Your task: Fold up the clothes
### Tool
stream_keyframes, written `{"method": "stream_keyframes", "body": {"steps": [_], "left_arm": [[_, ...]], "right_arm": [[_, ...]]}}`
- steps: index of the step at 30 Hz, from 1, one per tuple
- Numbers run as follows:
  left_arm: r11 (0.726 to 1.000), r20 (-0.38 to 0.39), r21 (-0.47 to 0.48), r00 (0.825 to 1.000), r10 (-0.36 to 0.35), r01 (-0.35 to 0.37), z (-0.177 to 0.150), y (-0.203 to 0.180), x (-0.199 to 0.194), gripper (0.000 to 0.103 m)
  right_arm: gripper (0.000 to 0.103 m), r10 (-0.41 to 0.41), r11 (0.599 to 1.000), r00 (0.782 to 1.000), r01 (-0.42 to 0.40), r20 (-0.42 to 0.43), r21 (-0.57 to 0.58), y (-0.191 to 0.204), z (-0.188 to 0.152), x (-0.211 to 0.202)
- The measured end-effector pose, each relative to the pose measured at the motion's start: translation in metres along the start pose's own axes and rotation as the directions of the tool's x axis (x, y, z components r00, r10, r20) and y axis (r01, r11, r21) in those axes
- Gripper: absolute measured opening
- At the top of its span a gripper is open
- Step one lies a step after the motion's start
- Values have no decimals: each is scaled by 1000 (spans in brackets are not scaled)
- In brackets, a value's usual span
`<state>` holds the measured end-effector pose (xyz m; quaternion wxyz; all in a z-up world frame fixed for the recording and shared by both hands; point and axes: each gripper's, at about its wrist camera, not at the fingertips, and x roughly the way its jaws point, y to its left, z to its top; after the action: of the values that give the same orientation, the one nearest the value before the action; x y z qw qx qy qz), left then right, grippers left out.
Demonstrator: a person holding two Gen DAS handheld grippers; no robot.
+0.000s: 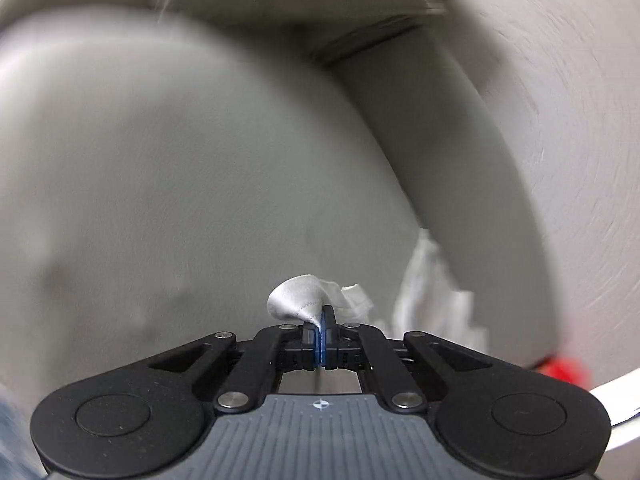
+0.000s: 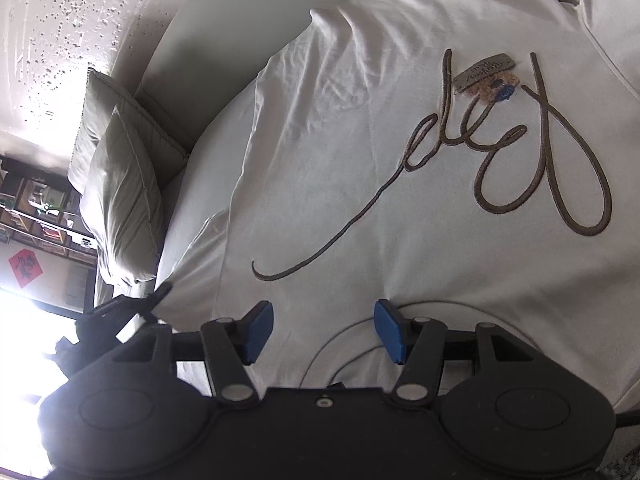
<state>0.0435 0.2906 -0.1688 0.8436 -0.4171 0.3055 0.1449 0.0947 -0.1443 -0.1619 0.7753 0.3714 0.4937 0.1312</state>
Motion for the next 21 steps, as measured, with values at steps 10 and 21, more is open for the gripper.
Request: {"method": "stream_keyframes", "body": {"steps": [10, 21], "left_arm": [[910, 3, 228, 934, 356, -348, -13, -27, 14, 12], [931, 23, 339, 991, 134, -134, -54, -29, -64, 16]], "right_arm": [[58, 11, 1000, 1000, -11, -10, -4, -1, 2, -2], [63, -37, 999, 991, 38, 131, -6, -19, 9, -72]]}}
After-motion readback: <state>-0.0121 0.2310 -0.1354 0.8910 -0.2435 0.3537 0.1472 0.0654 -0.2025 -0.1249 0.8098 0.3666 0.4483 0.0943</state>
